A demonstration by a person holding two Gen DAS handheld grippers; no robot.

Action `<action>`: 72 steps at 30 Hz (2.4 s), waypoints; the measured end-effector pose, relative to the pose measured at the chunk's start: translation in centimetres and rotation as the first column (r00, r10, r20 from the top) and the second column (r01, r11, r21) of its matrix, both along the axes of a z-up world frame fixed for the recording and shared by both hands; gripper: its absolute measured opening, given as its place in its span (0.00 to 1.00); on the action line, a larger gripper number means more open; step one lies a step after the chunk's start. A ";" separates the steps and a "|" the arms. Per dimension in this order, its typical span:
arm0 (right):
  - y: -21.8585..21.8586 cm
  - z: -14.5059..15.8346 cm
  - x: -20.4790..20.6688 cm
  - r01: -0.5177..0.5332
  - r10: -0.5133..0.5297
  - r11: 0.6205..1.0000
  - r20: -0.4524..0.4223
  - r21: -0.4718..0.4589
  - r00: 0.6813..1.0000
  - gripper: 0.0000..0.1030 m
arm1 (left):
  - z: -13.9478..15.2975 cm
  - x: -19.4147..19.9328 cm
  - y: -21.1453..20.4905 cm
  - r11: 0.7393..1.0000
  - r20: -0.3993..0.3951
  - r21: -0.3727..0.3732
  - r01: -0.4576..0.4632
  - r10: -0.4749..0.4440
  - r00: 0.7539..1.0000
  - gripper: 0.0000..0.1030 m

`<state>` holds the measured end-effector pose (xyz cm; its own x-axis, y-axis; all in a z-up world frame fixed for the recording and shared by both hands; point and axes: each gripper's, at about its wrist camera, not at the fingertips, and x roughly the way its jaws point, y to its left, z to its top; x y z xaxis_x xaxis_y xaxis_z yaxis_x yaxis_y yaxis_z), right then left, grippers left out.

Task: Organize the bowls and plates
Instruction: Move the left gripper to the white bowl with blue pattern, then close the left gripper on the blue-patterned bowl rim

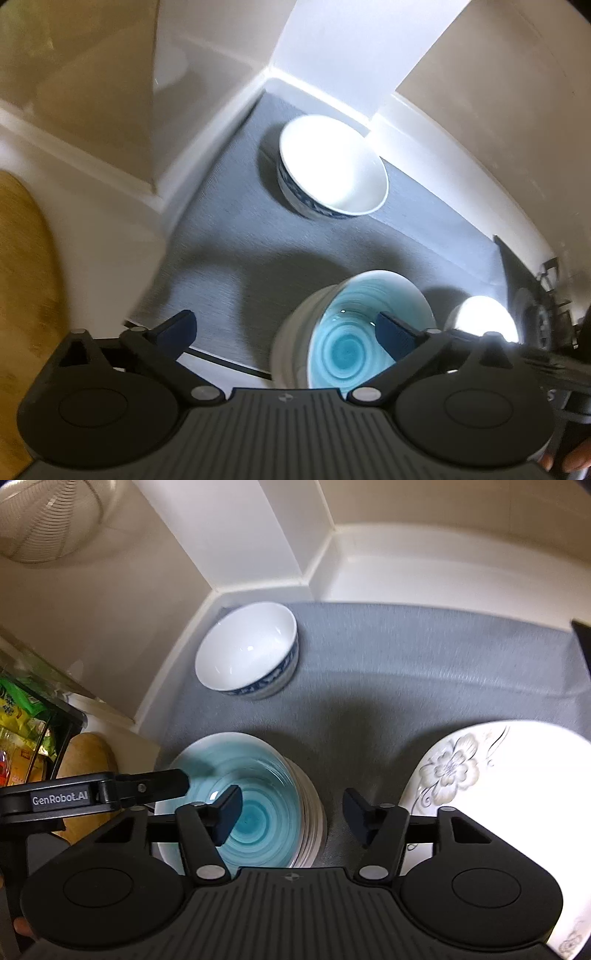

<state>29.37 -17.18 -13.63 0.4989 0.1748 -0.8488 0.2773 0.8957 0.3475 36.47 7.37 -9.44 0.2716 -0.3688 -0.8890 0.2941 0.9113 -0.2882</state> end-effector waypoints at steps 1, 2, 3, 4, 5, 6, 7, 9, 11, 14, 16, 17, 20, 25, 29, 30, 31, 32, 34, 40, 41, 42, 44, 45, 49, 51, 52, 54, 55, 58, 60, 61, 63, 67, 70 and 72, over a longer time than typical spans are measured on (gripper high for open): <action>0.1 0.2 -0.2 -0.007 0.007 1.000 0.007 -0.007 1.000 0.64 | 0.3 -0.2 0.0 1.000 0.017 0.014 0.004 -0.004 1.000 0.99; 0.2 0.4 -0.3 -0.010 0.011 1.000 0.009 -0.013 1.000 0.64 | 0.5 -0.3 -0.1 1.000 0.030 0.025 0.007 -0.007 1.000 0.99; 0.1 0.5 -0.4 -0.007 0.007 1.000 0.010 -0.016 1.000 0.65 | 0.7 -0.6 -0.2 0.999 0.042 0.035 0.010 -0.012 0.999 0.99; 0.0 0.5 -0.4 -0.003 0.003 1.000 0.010 -0.015 1.000 0.65 | 0.9 -0.7 -0.2 0.999 0.051 0.045 0.014 -0.016 0.999 0.99; 0.0 0.6 -0.4 -0.002 0.002 1.000 0.009 -0.013 1.000 0.65 | 0.9 -0.9 -0.4 0.998 0.057 0.054 0.015 -0.018 0.998 0.99; -0.2 0.6 -0.4 0.000 0.000 1.000 0.006 -0.013 1.000 0.65 | 1.1 -1.1 -0.4 0.998 0.064 0.062 0.016 -0.020 0.998 0.99; -0.2 0.7 -0.4 0.006 -0.006 1.000 0.006 -0.013 1.000 0.65 | 1.2 -1.2 -0.2 0.997 0.071 0.069 0.017 -0.022 0.997 1.00; -0.3 0.8 -0.4 0.008 -0.008 1.000 0.007 -0.014 1.000 0.65 | 1.5 -1.4 0.0 0.997 0.083 0.079 0.014 -0.021 0.996 1.00; -0.2 1.0 -0.5 0.011 -0.010 1.000 0.009 -0.018 1.000 0.66 | 1.7 -1.5 0.1 0.997 0.090 0.083 0.009 -0.017 0.996 1.00; -0.1 1.2 -0.7 0.010 -0.010 1.000 0.009 -0.019 1.000 0.66 | 2.0 -1.5 0.1 0.997 0.094 0.079 0.002 -0.010 0.996 1.00; 0.0 1.4 -0.8 0.011 -0.011 1.000 0.012 -0.020 1.000 0.66 | 2.2 -1.5 0.1 0.997 0.098 0.076 -0.004 -0.003 0.995 1.00; 0.1 1.4 -0.9 0.011 -0.011 1.000 0.013 -0.021 1.000 0.66 | 2.3 -1.5 0.1 0.997 0.101 0.076 -0.005 -0.003 0.995 1.00; 0.0 1.5 -1.0 0.014 -0.014 1.000 0.014 -0.022 1.000 0.66 | 2.3 -1.6 0.0 0.997 0.106 0.081 -0.008 0.000 0.994 1.00; 0.0 1.5 -1.2 0.018 -0.018 1.000 0.013 -0.022 1.000 0.66 | 2.4 -1.5 -0.1 0.996 0.108 0.084 -0.010 0.000 0.994 1.00; -0.1 1.6 -1.1 0.017 -0.017 1.000 0.016 -0.018 1.000 0.67 | 2.6 -1.4 -0.4 0.996 0.120 0.084 -0.013 0.003 0.993 1.00; -0.1 1.6 -1.1 0.016 -0.016 1.000 0.016 -0.017 1.000 0.67 | 2.6 -1.3 -0.4 0.996 0.122 0.083 -0.016 0.006 0.992 1.00; -0.2 1.5 -1.0 0.015 -0.015 1.000 0.017 -0.016 1.000 0.67 | 2.7 -1.1 -0.5 0.997 0.124 0.080 -0.023 0.013 0.992 1.00; -0.2 1.5 -0.9 0.014 -0.014 1.000 0.017 -0.016 1.000 0.67 | 2.8 -1.0 -0.4 0.997 0.125 0.074 -0.034 0.024 0.992 1.00; -0.3 1.6 -0.6 0.014 -0.013 1.000 0.021 -0.015 1.000 0.67 | 2.8 -0.5 -0.3 0.996 0.121 0.059 -0.065 0.057 0.991 1.00; -0.9 2.0 1.0 0.021 -0.020 1.000 0.050 -0.022 0.999 0.67 | 2.4 1.4 -0.3 0.985 0.121 0.045 -0.168 0.162 0.979 1.00; -1.1 2.1 1.4 0.025 -0.024 0.999 0.056 -0.024 0.998 0.67 | 2.3 1.7 -0.3 0.981 0.121 0.045 -0.186 0.180 0.976 1.00; -1.3 2.1 1.8 0.029 -0.027 0.999 0.061 -0.026 0.998 0.67 | 2.1 2.1 -0.4 0.978 0.122 0.042 -0.204 0.197 0.973 1.00; -1.7 2.0 2.8 0.036 -0.034 0.999 0.074 -0.032 0.997 0.67 | 1.8 2.7 -0.8 0.972 0.120 0.041 -0.229 0.223 0.967 1.00; -1.9 2.0 3.3 0.042 -0.039 0.998 0.080 -0.037 0.996 0.67 | 1.7 3.0 -0.9 0.970 0.119 0.038 -0.240 0.234 0.965 1.00; -2.7 1.4 5.5 0.067 -0.061 0.996 0.093 -0.066 0.994 0.67 | 0.9 4.4 -2.2 0.960 0.121 0.044 -0.278 0.271 0.955 1.00; -3.1 1.0 6.7 0.071 -0.063 0.995 0.100 -0.073 0.993 0.67 | 0.3 4.9 -2.8 0.951 0.122 0.058 -0.303 0.295 0.948 1.00; -3.2 0.8 7.3 0.070 -0.062 0.994 0.098 -0.083 0.993 0.67 | 0.1 5.1 -3.1 0.947 0.120 0.062 -0.317 0.308 0.944 1.00; -3.4 0.2 8.4 0.072 -0.063 0.993 0.094 -0.097 0.994 0.67 | -0.4 5.6 -3.4 0.938 0.115 0.066 -0.339 0.330 0.937 1.00; -3.5 -0.1 8.9 0.070 -0.061 0.992 0.091 -0.101 0.994 0.67 | -0.6 5.8 -3.6 0.935 0.112 0.070 -0.348 0.340 0.934 0.99; -3.8 -1.0 10.4 0.067 -0.058 0.992 0.080 -0.109 0.995 0.67 | -1.3 6.6 -3.9 0.927 0.109 0.070 -0.369 0.360 0.927 1.00; -3.7 -1.5 11.0 0.059 -0.051 0.992 0.075 -0.111 0.996 0.67 | -1.7 7.1 -4.2 0.923 0.104 0.074 -0.379 0.371 0.923 0.99; -3.7 -1.8 11.3 0.056 -0.048 0.992 0.071 -0.112 0.996 0.67 | -2.0 7.3 -4.3 0.921 0.099 0.075 -0.382 0.374 0.922 0.99; -3.6 -2.4 12.0 0.048 -0.041 0.992 0.067 -0.114 0.997 0.67 | -2.6 7.9 -4.4 0.919 0.085 0.071 -0.387 0.381 0.921 0.99; -3.6 -3.5 13.0 0.034 -0.028 0.992 0.053 -0.120 0.998 0.66 | -3.6 8.8 -4.7 0.917 0.066 0.073 -0.392 0.387 0.920 0.99; -3.6 -4.2 13.5 0.034 -0.029 0.993 0.043 -0.115 0.999 0.66 | -4.2 9.1 -4.8 0.916 0.052 0.077 -0.394 0.391 0.919 0.99; -3.8 -4.5 13.7 0.035 -0.031 0.994 0.036 -0.104 0.999 0.64 | -4.5 9.2 -4.9 0.915 0.046 0.083 -0.395 0.392 0.919 0.99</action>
